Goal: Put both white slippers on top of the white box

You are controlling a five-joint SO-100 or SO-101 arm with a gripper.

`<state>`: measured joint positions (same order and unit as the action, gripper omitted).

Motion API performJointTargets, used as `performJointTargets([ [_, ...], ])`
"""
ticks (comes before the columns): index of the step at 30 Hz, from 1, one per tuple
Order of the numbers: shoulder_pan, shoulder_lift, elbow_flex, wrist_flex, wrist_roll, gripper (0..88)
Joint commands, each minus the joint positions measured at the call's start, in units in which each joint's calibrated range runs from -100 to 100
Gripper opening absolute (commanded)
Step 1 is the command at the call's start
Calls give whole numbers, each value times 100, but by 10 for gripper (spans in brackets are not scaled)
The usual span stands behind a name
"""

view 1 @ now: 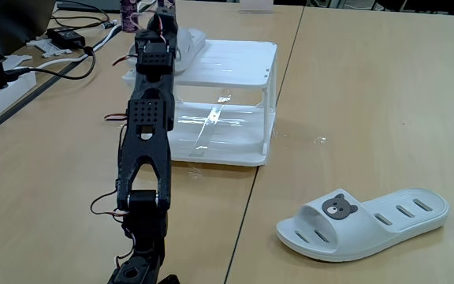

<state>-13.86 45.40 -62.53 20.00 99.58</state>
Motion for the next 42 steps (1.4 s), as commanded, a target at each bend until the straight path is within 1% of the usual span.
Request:
performJointTargets([
  [1,4,-1137,656,2,42,282],
  [5,4,-2037,1865,2,42,284],
  [9,4,-2820,2667,-7,42,352],
  [14,4,-4090,4120,-7,42,354],
  [20,-4,-6395,6691,-7,42,354],
  [26,4,-8634,8567,-7,42,354],
  [31,4,-9769,9451,2,42,354],
  [35,4,-9913,9551,-50,42,346],
  [36,12,-9929,9551,-50,42,327],
  [37,12,-9946,9551,-59,42,279],
  [38,12,-10005,9551,-76,42,195],
  [39,12,-10064,9596,-76,42,85],
  [40,12,-10123,9722,-76,42,0],
  [41,12,-10182,9839,-102,42,25],
  [42,37,-10316,10101,-438,42,4],
])
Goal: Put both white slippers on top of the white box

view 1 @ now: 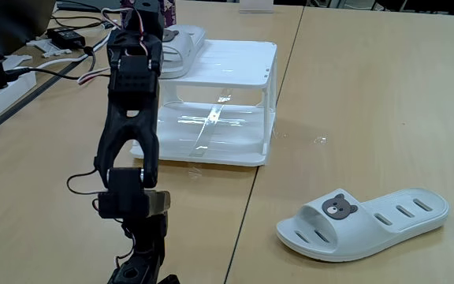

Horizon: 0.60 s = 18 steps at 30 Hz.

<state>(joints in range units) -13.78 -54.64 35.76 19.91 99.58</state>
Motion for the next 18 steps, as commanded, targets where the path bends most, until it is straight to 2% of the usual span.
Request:
performJointTargets([
  [1,54,-405,623,-853,42,7],
  [6,79,-481,3618,-4166,42,8],
  [8,87,-481,5116,-5072,42,8],
  [13,367,108,6352,-5650,42,9],
  [18,811,2624,6289,-6927,42,11],
])
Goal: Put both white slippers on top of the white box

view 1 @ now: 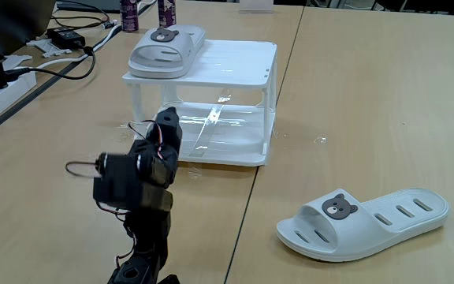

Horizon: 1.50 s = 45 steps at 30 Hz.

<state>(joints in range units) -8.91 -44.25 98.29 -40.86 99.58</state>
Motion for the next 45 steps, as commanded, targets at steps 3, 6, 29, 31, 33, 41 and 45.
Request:
performJointTargets([
  [3,957,2914,26,-1738,42,15],
  [6,1829,3806,17,-2601,42,15],
  [29,4633,4824,17,-3481,42,15],
  [31,4641,4993,-37,-3585,42,15],
  [33,4650,5119,-226,-3619,42,36],
  [41,4650,5556,-1282,-3610,42,102],
  [45,4650,5927,-1859,-3593,42,216],
])
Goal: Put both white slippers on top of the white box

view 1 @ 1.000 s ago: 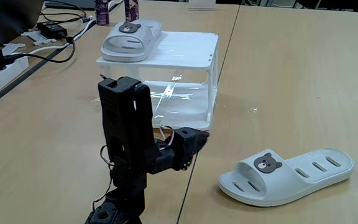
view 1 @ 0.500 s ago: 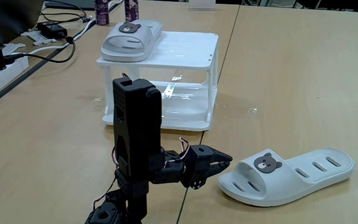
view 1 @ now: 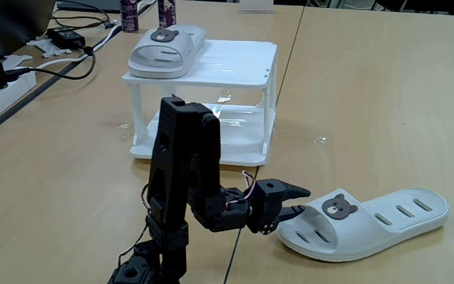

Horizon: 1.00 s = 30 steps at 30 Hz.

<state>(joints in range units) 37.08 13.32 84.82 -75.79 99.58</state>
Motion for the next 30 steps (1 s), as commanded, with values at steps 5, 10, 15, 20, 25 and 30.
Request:
performJointTargets([
  [5,305,633,-1413,-48,42,242],
  [10,503,1146,-2415,133,42,242],
  [15,494,1188,-3109,703,42,242],
  [20,503,1558,-3831,962,42,242],
  [25,503,1827,-3876,962,42,242],
  [30,503,1912,-4192,962,42,235],
])
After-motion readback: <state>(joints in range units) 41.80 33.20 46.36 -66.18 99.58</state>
